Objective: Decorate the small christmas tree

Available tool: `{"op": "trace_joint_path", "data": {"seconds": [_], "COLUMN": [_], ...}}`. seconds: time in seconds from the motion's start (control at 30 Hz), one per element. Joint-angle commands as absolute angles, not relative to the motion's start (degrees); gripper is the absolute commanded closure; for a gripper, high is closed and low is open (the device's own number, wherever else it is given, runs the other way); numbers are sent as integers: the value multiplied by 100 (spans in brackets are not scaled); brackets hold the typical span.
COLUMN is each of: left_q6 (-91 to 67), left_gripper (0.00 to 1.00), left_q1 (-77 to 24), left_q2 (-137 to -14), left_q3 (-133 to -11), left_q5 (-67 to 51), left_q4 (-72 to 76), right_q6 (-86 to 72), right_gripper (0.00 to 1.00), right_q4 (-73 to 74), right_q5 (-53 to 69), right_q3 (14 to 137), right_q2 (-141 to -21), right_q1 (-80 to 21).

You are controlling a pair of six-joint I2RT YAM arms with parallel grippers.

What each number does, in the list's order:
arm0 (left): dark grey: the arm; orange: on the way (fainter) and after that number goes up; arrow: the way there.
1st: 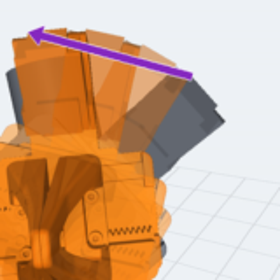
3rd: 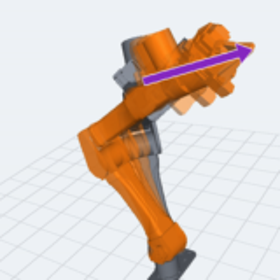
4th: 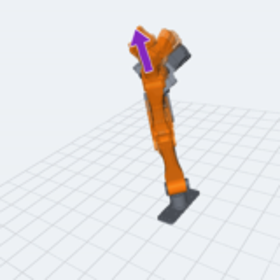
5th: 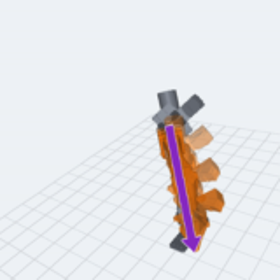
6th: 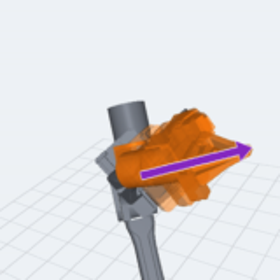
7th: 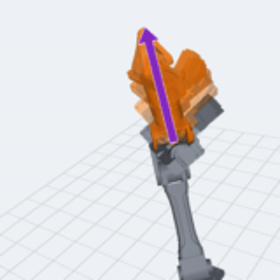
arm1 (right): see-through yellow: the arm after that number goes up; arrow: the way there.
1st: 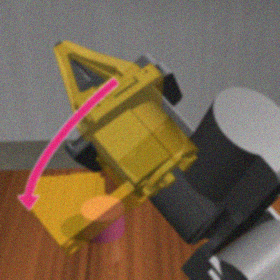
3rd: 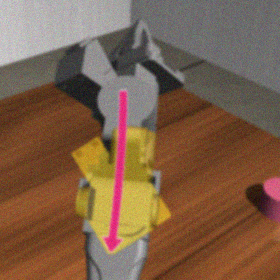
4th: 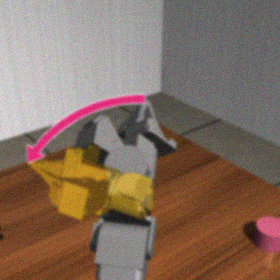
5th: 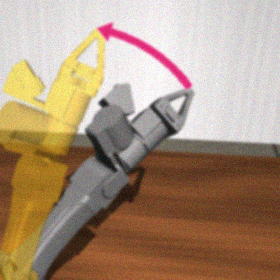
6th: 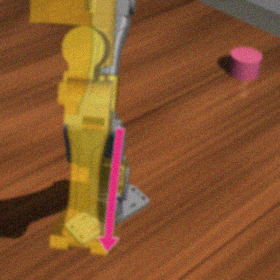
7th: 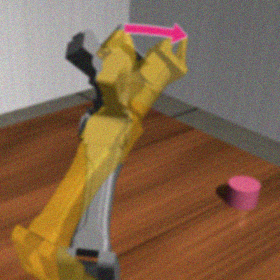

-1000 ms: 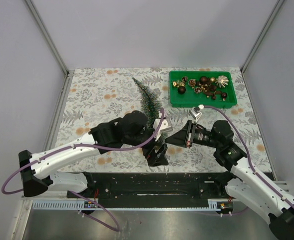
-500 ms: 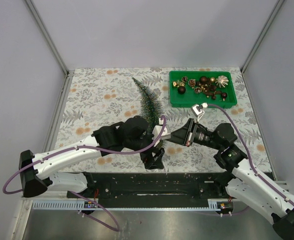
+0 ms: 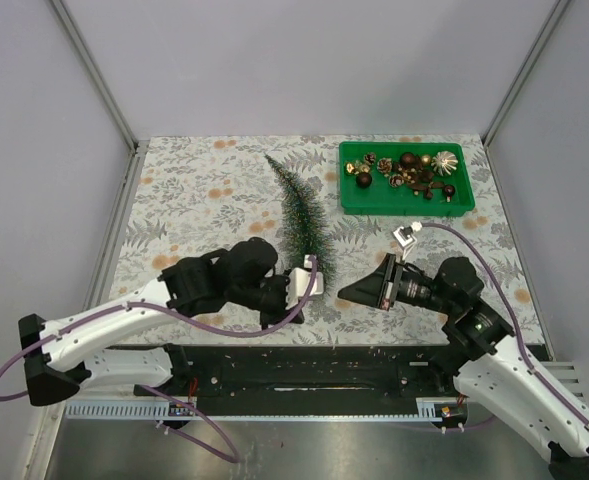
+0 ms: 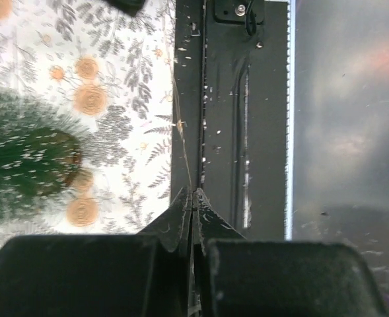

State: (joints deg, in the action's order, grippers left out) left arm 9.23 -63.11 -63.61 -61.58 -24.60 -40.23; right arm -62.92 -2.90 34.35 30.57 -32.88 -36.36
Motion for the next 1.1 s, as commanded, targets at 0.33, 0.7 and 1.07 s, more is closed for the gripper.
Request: {"op": "trace_joint_path", "data": {"seconds": [0.33,0.7,1.07], "left_q6": [2882,3322,3094], "left_gripper": [100,100,100], "left_q1": [-6109,-5555,-5555], "left_q2": [-4606,-3762,-3893], "left_q3": [-5458,-5906,-7021], "left_q5": [-1152,139,360], "left_q4": [-5852,-7092,-8788], "right_q6": [-5766,-5546,-4835], "right_gripper": [93,82,58], "right_q4": [1179,589,1045], "right_q5": [4235,4464,4360], "right_q3": [2523,2628,3391], "right_q2": [-3163,-3647,-4016], "right_q1": [-3683,-3683,-3674]}}
